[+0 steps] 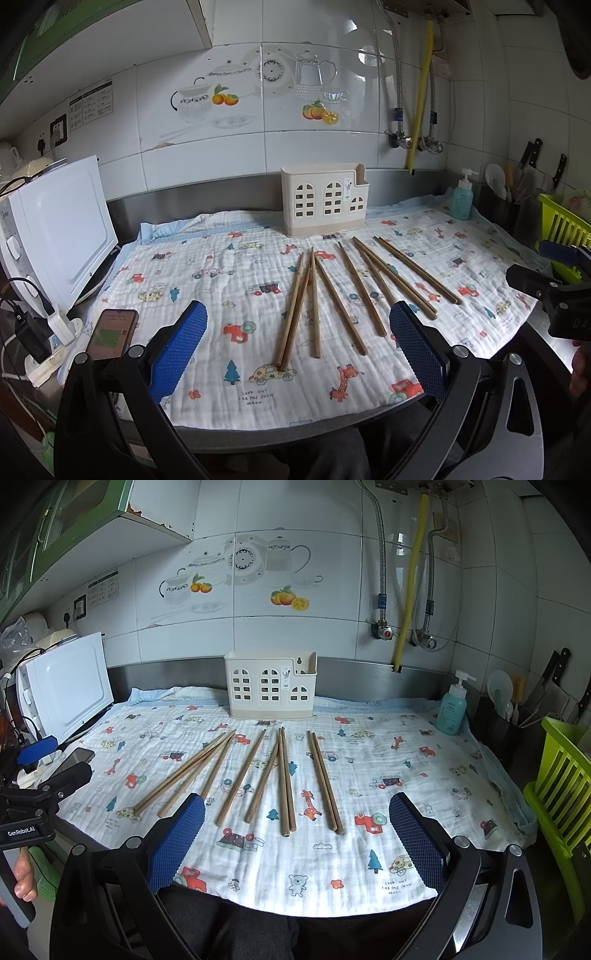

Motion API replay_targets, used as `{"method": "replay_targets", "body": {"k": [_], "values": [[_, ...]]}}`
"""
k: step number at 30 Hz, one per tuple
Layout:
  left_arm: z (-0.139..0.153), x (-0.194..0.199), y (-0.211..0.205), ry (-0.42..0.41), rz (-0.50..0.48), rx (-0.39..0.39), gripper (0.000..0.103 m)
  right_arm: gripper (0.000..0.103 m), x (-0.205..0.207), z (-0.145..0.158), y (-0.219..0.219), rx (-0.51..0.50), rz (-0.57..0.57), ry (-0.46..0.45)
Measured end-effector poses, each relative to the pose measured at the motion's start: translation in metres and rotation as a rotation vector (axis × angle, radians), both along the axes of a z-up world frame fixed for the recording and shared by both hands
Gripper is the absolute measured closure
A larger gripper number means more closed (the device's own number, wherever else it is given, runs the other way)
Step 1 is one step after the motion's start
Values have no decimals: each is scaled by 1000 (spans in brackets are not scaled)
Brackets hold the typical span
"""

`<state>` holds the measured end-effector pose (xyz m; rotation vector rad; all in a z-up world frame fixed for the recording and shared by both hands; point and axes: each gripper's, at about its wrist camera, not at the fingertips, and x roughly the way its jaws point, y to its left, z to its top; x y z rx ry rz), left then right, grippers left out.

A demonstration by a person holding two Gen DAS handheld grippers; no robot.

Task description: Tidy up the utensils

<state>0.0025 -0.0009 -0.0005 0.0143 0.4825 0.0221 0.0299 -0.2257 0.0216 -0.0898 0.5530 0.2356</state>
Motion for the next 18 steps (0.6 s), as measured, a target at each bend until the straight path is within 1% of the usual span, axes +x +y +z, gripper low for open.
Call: {"method": "replay_targets", "body": {"k": [18], "values": [[0, 2, 1, -1, 4, 0, 5, 6, 3, -5, 2, 1, -1, 8]]}}
